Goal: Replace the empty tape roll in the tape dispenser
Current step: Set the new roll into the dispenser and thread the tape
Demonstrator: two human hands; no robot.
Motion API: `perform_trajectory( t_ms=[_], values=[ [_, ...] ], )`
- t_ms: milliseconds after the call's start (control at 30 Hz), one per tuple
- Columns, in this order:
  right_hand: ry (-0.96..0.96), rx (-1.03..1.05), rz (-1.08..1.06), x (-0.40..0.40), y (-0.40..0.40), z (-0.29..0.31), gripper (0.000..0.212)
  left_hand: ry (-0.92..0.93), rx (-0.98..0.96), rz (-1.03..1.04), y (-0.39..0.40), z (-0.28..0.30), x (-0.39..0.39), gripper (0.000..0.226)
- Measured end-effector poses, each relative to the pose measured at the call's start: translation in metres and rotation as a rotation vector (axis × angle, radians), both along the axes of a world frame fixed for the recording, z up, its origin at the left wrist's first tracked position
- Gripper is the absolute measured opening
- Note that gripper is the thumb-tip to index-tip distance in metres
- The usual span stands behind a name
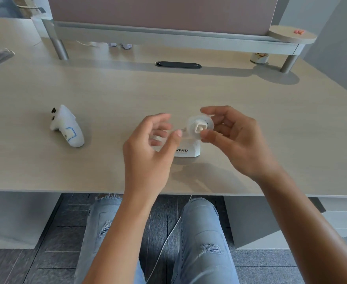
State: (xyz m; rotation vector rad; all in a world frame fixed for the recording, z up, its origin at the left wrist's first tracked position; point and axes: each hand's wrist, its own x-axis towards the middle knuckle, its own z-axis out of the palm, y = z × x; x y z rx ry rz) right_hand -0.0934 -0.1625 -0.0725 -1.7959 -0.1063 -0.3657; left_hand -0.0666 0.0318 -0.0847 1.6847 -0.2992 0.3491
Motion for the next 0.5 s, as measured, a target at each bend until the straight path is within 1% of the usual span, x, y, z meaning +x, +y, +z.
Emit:
perform_trajectory(
  t_ms=[67,133,200,267,400,500],
  values=[
    [0.002,-0.042,-0.033,0.011,-0.004,-0.001,0.033,-0.072,0.079,0.13,0.005,-0.008,0.008,0.027],
    [0.016,-0.081,-0.059,0.018,-0.007,-0.002,0.027,-0.104,0.182,0.207,0.01,-0.014,0.015,0.027],
    [0.026,-0.142,-0.086,0.024,-0.008,-0.004,0.023,-0.068,0.222,0.197,0.01,-0.017,0.021,0.032],
    [0.025,-0.198,-0.106,0.029,-0.007,-0.004,0.02,-0.029,0.234,0.143,0.008,-0.02,0.024,0.038],
    [0.041,-0.186,-0.071,0.032,-0.006,-0.004,0.019,-0.007,0.25,0.08,0.0,-0.024,0.024,0.045],
    [0.057,-0.23,-0.039,0.03,-0.005,-0.005,0.016,-0.029,0.26,0.081,-0.003,-0.026,0.025,0.046]
  ],
)
